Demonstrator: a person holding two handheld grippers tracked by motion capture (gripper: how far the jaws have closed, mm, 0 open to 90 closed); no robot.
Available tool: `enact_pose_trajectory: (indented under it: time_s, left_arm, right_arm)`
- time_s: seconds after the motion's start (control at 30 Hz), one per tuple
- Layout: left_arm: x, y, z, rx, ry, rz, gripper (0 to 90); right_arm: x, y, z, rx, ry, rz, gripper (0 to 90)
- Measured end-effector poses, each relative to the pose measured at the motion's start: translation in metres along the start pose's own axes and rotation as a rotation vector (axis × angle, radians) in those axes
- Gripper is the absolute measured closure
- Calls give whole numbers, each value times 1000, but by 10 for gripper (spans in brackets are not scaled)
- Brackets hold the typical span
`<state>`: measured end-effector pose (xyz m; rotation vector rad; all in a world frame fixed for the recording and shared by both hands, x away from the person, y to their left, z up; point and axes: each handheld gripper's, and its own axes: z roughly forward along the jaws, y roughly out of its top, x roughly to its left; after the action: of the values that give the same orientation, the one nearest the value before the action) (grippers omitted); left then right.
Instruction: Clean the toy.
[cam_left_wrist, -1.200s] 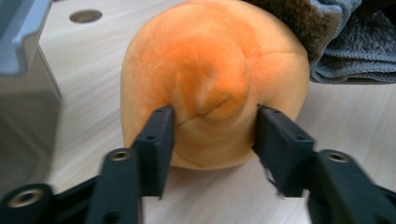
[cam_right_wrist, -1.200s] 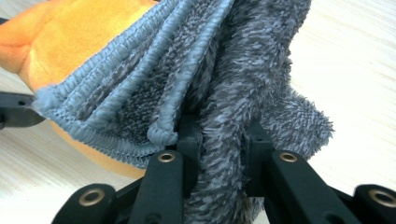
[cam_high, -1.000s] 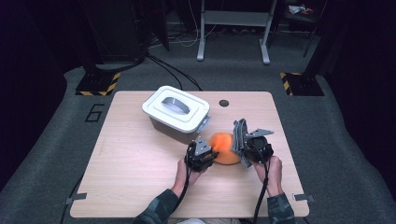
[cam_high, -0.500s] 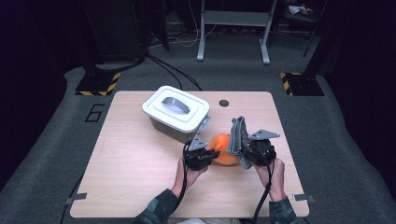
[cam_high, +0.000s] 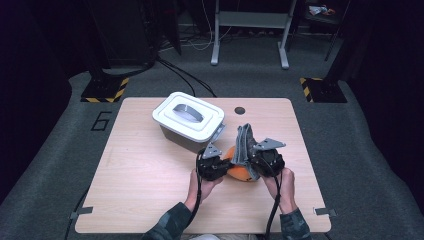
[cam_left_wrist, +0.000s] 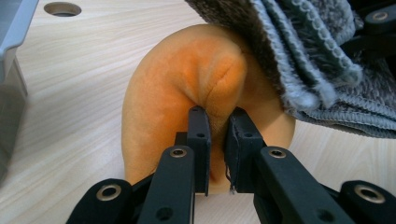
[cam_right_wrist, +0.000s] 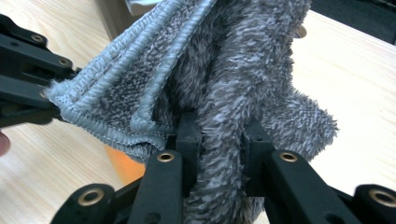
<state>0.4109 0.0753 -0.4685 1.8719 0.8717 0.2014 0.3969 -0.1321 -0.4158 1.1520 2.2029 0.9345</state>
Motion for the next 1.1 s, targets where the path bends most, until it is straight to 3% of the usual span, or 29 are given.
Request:
enact_pose_trajectory:
  time_s: [0.17, 0.3, 0.67, 0.9, 1.1]
  left_arm:
    - [1, 0, 2, 4, 13, 1, 809]
    - [3, -1, 2, 8, 15, -9, 808]
    - [4, -2, 4, 1, 24, -21, 805]
    - [8, -4, 3, -5, 36, -33, 803]
    - [7, -5, 3, -9, 43, -36, 802]
  right_arm:
    - [-7, -6, 1, 12, 1, 4, 735]
    - [-16, -14, 4, 48, -10, 49, 735]
    - [-33, -38, 12, 125, -52, 99, 736]
    - [-41, -52, 25, 181, -69, 127, 735]
    - [-46, -62, 43, 239, -55, 151, 733]
